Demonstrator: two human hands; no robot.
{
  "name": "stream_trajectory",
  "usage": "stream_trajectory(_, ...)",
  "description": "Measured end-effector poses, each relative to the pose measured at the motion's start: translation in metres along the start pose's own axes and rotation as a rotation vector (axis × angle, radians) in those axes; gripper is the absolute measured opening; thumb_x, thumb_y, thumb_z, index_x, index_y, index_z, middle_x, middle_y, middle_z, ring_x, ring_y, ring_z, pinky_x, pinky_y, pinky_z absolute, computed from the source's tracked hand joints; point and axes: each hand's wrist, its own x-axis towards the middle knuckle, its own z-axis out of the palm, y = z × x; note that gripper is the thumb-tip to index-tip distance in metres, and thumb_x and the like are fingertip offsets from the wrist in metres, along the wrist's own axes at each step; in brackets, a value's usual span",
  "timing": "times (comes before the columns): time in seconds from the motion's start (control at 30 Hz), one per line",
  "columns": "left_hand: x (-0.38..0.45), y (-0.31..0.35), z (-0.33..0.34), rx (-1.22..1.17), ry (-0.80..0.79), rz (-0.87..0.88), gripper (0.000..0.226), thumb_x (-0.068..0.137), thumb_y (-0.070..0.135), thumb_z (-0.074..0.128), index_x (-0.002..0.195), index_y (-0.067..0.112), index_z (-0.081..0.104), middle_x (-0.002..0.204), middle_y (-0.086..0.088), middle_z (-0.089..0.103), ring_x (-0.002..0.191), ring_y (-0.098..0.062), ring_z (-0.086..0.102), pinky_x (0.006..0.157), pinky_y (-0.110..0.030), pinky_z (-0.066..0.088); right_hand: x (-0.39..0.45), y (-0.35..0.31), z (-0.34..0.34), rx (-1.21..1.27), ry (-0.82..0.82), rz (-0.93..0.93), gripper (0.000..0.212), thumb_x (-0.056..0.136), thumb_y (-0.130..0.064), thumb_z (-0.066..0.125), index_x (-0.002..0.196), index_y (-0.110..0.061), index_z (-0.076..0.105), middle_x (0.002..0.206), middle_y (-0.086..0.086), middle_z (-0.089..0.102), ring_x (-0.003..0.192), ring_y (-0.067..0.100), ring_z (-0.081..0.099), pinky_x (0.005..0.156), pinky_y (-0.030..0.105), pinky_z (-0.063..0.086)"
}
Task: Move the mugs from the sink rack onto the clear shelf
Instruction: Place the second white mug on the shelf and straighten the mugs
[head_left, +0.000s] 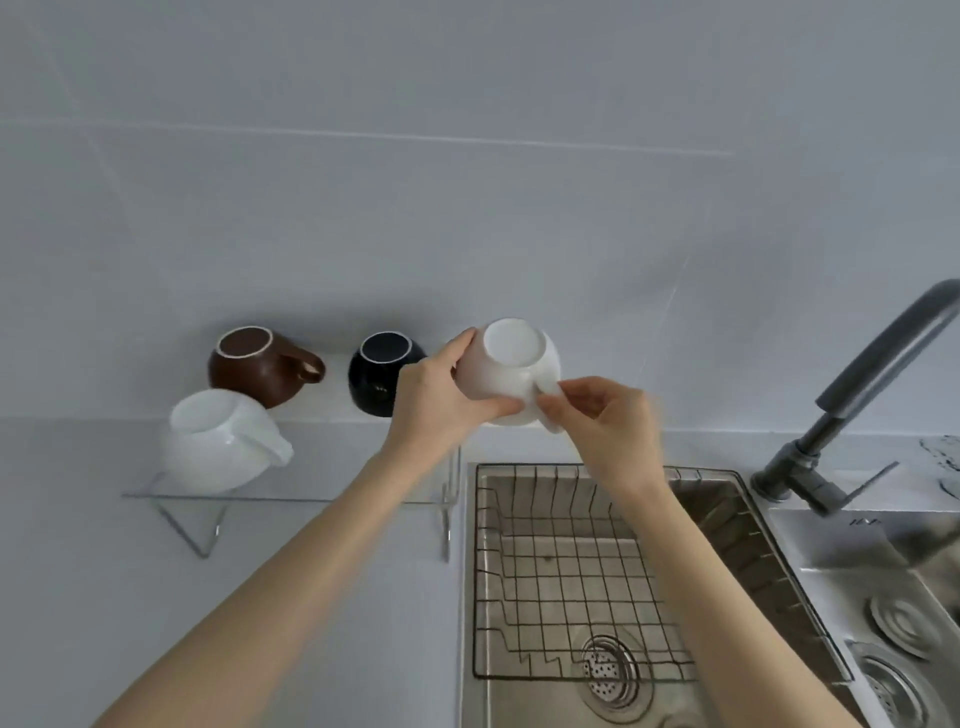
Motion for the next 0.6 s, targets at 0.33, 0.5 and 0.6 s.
stream_trajectory(0.33,-0.031,-0.056,-0.077,0.085,0.087,-0.132,0.088,0.042,0.039,0.086,0.123,0.019,0.057,0.104,-0.004,0.071,0.1,-0.02,0.064,0.089,-0.035,0.051,-0.024,-0.018,0.09,0.013,-0.189,0.014,0.015,0.079,-0.02,0.069,0.078,-0.006,0.073,0.061,0.002,0.068,0.055,0.005,0.058,0.052,0.005,0.042)
stream_trajectory(0.5,-0.04,-0.074,-0.079,0.086,0.072,-0.164,0.095,0.046,0.04,0.086,0.131,0.019,0.049,0.117,-0.003,0.068,0.108,-0.018,0.062,0.093,-0.035,0.049,-0.033,-0.014,0.101,0.003,-0.219,0.04,0.017,0.08,-0.018,0.069,0.075,-0.002,0.072,0.068,0.015,0.073,0.048,0.001,0.051,0.048,0.006,0.039)
stream_trajectory(0.6,-0.044,-0.078,-0.08,0.092,0.074,-0.154,0.089,0.05,0.034,0.086,0.13,0.017,0.05,0.113,-0.004,0.069,0.105,-0.02,0.062,0.089,-0.03,0.049,-0.036,-0.013,0.103,0.006,-0.25,0.059,0.012,0.08,-0.015,0.069,0.076,-0.004,0.072,0.064,0.013,0.07,0.043,-0.005,0.05,0.046,0.002,0.037)
